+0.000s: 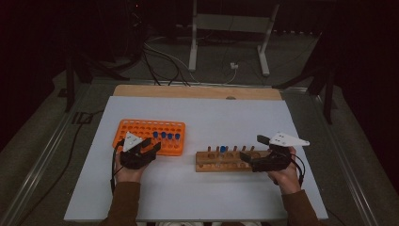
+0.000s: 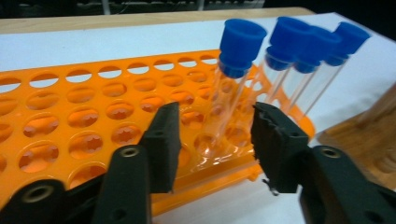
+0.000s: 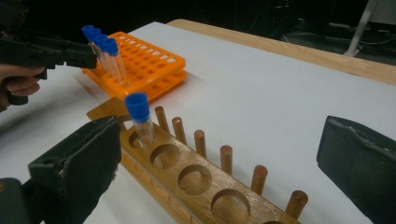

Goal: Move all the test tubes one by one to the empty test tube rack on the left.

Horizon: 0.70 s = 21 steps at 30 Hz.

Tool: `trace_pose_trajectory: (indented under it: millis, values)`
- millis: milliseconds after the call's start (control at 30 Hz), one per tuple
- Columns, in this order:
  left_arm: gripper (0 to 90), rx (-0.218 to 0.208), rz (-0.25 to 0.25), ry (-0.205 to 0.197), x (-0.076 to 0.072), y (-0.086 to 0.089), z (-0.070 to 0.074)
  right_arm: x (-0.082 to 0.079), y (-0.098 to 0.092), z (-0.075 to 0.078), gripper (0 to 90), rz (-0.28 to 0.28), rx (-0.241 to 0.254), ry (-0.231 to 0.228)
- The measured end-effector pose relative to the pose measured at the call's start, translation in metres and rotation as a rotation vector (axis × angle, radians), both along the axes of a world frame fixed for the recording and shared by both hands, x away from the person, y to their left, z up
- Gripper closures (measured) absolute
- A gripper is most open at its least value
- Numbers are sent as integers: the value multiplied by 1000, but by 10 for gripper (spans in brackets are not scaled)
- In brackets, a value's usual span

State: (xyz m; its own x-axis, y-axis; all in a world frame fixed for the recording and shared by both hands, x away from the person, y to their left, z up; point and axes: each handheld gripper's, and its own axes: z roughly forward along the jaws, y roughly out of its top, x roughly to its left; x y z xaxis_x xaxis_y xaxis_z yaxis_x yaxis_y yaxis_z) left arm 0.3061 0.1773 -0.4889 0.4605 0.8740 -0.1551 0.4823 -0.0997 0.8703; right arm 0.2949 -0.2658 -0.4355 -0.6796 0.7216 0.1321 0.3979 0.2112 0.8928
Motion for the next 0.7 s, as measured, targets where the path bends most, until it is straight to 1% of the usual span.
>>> trace_pose_trajectory:
  millis: [33, 100, 167, 300, 433, 500, 567, 700]
  values:
    - [480, -17, -5, -4, -1, 1, 1, 0, 0, 0, 1, -1, 5, 0]
    - [455, -38, -11, -14, -3, 2, 2, 0, 1, 1, 1, 4, 11, -2]
    - [427, -65, -22, -11, -4, 2, 4, 0, 3, 2, 1, 8, 14, -5]
    - [293, -55, -24, -29, -9, -1, 7, 1, 7, 1, 1, 16, 15, -4]
    - [168, -42, -40, -43, -12, -7, 12, 3, 11, -1, 1, 20, 13, 6]
    - [156, -49, -45, -53, -13, -10, 14, 4, 13, -2, 1, 27, 20, 13]
    - [127, -51, -48, -60, -13, -13, 16, 4, 16, -3, 1, 33, 17, 18]
    - [31, -47, -63, -66, -13, -19, 19, 7, 23, -6, 1, 44, 2, 35]
